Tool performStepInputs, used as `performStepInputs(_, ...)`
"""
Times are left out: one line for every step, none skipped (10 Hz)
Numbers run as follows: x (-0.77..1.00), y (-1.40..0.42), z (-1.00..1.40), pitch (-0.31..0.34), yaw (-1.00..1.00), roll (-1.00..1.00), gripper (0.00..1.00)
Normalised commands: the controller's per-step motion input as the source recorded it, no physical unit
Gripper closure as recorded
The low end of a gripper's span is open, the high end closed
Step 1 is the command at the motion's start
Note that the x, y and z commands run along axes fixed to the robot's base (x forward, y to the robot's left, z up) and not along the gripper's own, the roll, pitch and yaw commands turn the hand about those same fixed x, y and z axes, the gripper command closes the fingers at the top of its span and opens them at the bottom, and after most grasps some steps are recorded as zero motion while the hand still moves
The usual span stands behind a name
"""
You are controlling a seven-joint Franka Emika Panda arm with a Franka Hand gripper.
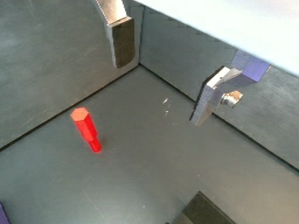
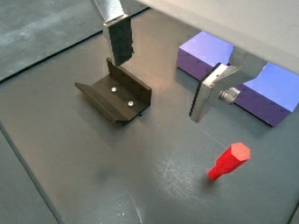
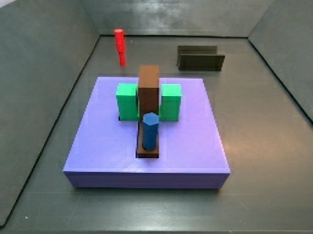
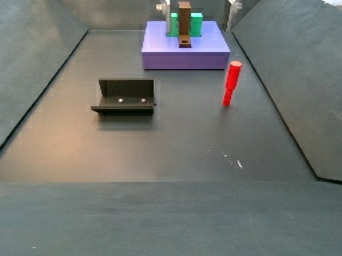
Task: Pick up the red object. Move up. Move to above the board. Insert the red object.
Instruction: Pick up the red object.
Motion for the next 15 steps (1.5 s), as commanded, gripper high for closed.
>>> performStepInputs(-0.83, 0.0, 0.0, -0.256, -0.18, 0.01, 0.0)
performStepInputs(-0.81, 0.0, 0.0, -0.254, -0.24, 0.0, 0.0)
performStepInputs(-0.89, 0.0, 0.0, -0.257, -0.17, 0.06, 0.0)
performStepInputs(-0.9, -0.04, 0.0, -0.271, -0.09, 0.21, 0.0)
performStepInputs(-0.8, -0.2, 0.0, -0.279, -0.09, 0.21, 0.0)
performStepInputs(-0.39, -0.44, -0.14, -0.131, 0.0, 0.14, 0.0)
performStepInputs(-0.27, -0.59, -0.25, -0.077, -0.14, 0.15, 0.0)
performStepInputs(-0.2, -0.44, -0.43, -0.013, -0.21, 0.05, 0.0)
performStepInputs(-0.18, -0.33, -0.46, -0.006, -0.22, 0.01, 0.0)
performStepInputs(-0.12, 0.0, -0.41, 0.0, -0.06, 0.0, 0.0)
performStepInputs(-0.29, 0.0, -0.36, -0.004, -0.05, -0.03, 0.0)
performStepInputs(-0.31, 0.04, -0.4, 0.0, -0.07, -0.07, 0.0)
performStepInputs(-0.15, 0.0, -0.37, -0.019, -0.06, -0.07, 0.0)
performStepInputs(0.0, 0.0, -0.32, -0.013, 0.0, -0.09, 0.0)
performStepInputs(-0.07, 0.0, -0.35, -0.036, 0.0, -0.06, 0.0)
